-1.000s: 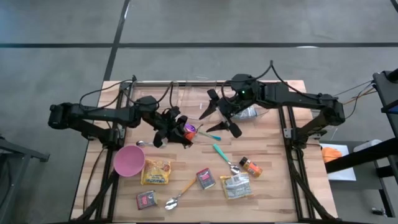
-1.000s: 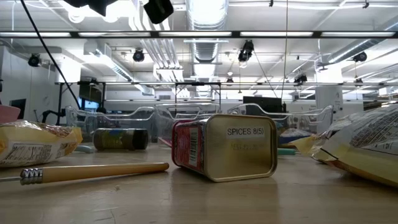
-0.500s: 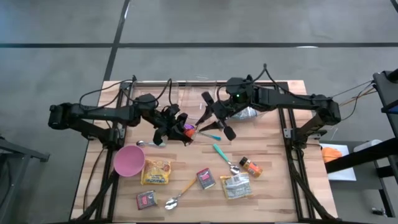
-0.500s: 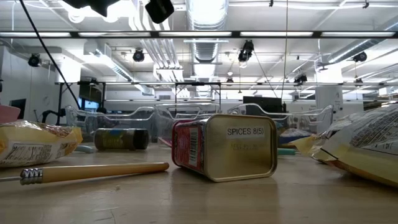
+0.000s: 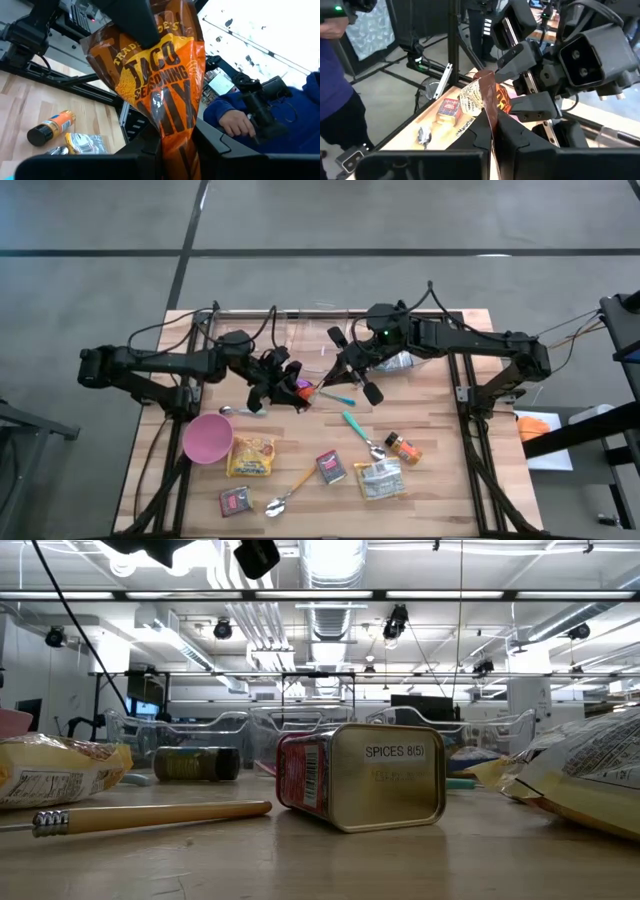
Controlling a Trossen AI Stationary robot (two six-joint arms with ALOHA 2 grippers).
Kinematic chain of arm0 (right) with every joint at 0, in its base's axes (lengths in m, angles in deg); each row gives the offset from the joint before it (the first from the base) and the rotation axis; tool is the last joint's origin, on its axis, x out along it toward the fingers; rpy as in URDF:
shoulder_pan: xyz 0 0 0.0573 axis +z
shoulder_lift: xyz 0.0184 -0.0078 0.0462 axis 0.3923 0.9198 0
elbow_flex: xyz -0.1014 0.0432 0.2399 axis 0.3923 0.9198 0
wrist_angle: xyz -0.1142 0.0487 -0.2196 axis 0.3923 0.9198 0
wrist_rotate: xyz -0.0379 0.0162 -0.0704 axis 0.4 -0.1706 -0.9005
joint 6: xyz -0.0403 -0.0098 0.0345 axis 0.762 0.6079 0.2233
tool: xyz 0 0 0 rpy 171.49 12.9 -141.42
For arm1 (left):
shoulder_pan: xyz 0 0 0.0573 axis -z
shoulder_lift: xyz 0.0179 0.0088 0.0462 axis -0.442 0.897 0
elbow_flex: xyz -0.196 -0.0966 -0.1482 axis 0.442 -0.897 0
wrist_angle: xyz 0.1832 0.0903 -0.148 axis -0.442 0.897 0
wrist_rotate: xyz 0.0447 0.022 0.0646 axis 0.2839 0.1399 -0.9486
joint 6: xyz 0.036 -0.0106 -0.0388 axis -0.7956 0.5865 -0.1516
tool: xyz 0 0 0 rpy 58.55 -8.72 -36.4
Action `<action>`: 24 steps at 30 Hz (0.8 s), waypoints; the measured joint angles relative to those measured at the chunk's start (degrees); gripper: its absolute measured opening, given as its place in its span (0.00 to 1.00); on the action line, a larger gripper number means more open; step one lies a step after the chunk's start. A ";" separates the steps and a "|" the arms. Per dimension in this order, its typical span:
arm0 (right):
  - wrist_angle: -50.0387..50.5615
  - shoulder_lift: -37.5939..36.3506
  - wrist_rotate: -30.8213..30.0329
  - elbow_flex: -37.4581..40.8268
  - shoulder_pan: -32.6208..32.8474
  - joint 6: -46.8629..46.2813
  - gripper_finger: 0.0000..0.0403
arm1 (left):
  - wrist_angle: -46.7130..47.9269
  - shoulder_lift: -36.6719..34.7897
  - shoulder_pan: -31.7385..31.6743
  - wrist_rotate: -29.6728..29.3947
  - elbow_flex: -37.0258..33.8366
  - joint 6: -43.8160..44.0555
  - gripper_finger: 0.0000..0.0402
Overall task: Pick & Place Food Item
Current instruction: Put the orange seasoning pack into the middle transparent bin
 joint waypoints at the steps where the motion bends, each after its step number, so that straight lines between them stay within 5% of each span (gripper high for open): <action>1: 0.33 -0.27 -0.78 0.00 0.00 -0.08 0.02 | 0.00 -0.05 -0.02 -0.05 0.00 0.41 0.19; 10: 3.43 -2.22 -3.05 0.00 -1.27 -2.05 0.02 | -0.20 -0.14 -1.10 -2.83 0.00 6.20 0.21; 24: 4.57 -2.22 -2.75 -0.04 -1.20 -2.26 0.02 | -0.17 -0.16 -2.27 -3.42 0.00 9.28 0.62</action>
